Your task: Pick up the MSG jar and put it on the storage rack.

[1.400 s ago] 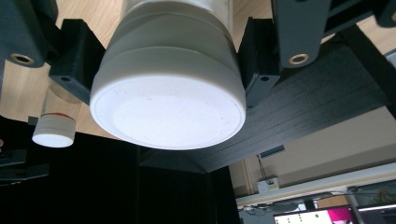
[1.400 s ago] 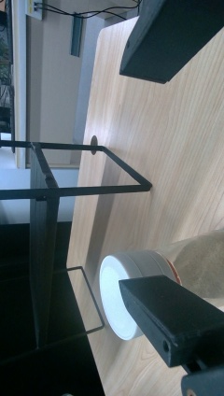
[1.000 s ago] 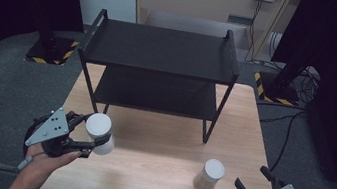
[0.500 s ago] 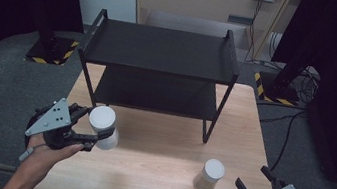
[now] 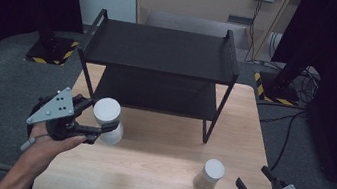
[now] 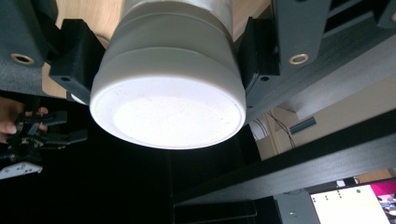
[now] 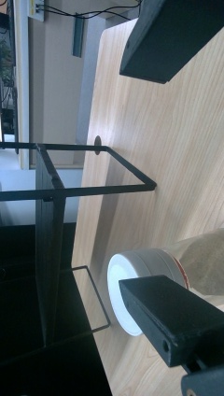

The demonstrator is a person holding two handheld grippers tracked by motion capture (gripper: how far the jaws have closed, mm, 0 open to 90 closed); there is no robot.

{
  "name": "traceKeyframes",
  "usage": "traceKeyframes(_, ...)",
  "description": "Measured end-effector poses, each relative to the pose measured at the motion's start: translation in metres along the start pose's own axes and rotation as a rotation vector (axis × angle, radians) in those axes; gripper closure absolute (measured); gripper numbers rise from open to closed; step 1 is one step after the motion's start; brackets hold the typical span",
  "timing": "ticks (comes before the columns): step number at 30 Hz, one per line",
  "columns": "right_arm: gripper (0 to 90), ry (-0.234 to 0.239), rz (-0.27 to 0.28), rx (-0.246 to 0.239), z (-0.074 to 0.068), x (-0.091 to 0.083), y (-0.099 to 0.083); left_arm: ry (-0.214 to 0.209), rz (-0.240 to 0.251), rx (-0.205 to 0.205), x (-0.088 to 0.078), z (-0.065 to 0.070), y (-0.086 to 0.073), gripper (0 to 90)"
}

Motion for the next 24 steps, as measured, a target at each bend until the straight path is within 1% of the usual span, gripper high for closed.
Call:
traceKeyframes(5, 1.6, -0.001, 0.001, 0.003, 0.001, 0.0, 0.0, 0.001, 0.005, 0.008, 0.0, -0.003, 0.006, 32.6)
traceKeyframes(10, 1.6, -0.004, 0.002, 0.002, 0.001, -0.001, 0.0, -0.013, 0.01, 0.015, 0.001, -0.006, 0.012, 32.6)
traceKeyframes(13, 1.6, -0.006, 0.002, 0.002, 0.001, -0.001, 0.0, -0.021, 0.006, 0.027, 0.0, -0.008, 0.019, 32.6)
traceKeyframes(17, 1.6, -0.005, 0.0, 0.002, 0.001, -0.001, 0.001, -0.028, 0.016, 0.026, 0.0, -0.01, 0.023, 32.6)
traceKeyframes(19, 1.6, -0.005, 0.002, 0.004, 0.0, -0.002, 0.001, -0.026, 0.017, 0.037, -0.001, -0.011, 0.028, 32.6)
traceKeyframes(22, 1.6, -0.007, 0.004, 0.003, 0.001, -0.002, 0.002, -0.028, 0.021, 0.039, 0.0, -0.012, 0.033, 32.6)
traceKeyframes(23, 1.6, -0.009, 0.005, 0.003, 0.001, -0.003, 0.002, -0.035, 0.031, 0.033, 0.0, -0.014, 0.036, 32.6)
traceKeyframes(24, 1.6, -0.009, 0.005, 0.003, 0.001, -0.003, 0.002, -0.035, 0.031, 0.033, 0.0, -0.014, 0.036, 32.6)
Point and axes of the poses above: each handheld gripper's, and its own axes: x roughly forward along the jaws, y roughly out of its top, z roughly to its right, the point moved 8 cm from there along x, roughly forward along the jaws, and after that the axes turned 6 degrees about -z, right-handed, at the moved point
